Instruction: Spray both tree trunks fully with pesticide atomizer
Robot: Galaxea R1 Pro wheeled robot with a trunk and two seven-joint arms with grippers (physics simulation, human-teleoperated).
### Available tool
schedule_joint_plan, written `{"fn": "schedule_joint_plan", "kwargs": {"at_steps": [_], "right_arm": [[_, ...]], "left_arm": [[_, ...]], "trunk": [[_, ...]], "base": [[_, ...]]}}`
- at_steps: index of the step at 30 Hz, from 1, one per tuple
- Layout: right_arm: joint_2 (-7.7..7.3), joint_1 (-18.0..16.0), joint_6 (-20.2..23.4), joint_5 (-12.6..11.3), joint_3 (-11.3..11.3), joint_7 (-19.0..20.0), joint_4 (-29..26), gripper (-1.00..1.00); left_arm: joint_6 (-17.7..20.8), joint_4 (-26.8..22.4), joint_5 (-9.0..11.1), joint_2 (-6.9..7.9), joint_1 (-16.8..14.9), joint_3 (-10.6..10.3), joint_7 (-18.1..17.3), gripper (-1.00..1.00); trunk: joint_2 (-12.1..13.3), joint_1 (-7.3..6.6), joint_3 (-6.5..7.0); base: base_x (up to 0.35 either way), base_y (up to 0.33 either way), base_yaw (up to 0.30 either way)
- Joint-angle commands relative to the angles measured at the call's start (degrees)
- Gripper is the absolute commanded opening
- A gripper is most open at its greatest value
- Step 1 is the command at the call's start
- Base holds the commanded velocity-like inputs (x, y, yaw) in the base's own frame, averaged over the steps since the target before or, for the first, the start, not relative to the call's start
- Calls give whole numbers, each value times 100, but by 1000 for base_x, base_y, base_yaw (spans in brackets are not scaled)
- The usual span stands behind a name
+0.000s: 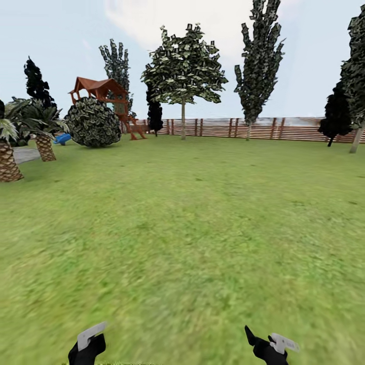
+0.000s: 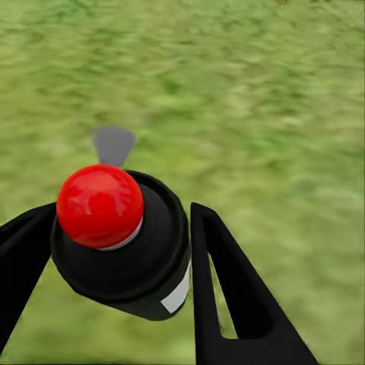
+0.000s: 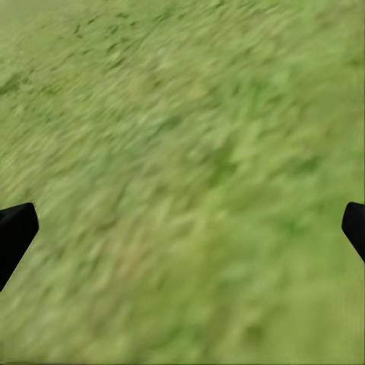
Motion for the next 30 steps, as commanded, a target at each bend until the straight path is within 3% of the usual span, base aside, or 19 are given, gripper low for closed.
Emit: {"fn": "schedule_joint_plan", "kwargs": {"at_steps": [1,8,20,23,30], "right_arm": [[0,0,0,0,1,0,0,100],[0,0,0,0,1,0,0,100],[-1,0,0,-8,0,0,0,100],[0,0,0,-8,0,0,0,100],[0,0,0,-8,1,0,0,100]], "left_arm": [[0,-1,-1,0,1,-3,1,-100],[0,-1,-1,0,1,2,1,-100],[0,-1,-1,0,2,0,1,-100],[4,-1,-1,-82,2,-3,0,-100],[0,-1,-1,-105,10,-5,-7,-100]], "trunk": [[0,0,0],[0,0,0],[0,0,0],[0,0,0],[0,0,0]], "base": [[0,0,281],[69,0,224],[324,0,7],[332,0,0],[332,0,0]]}}
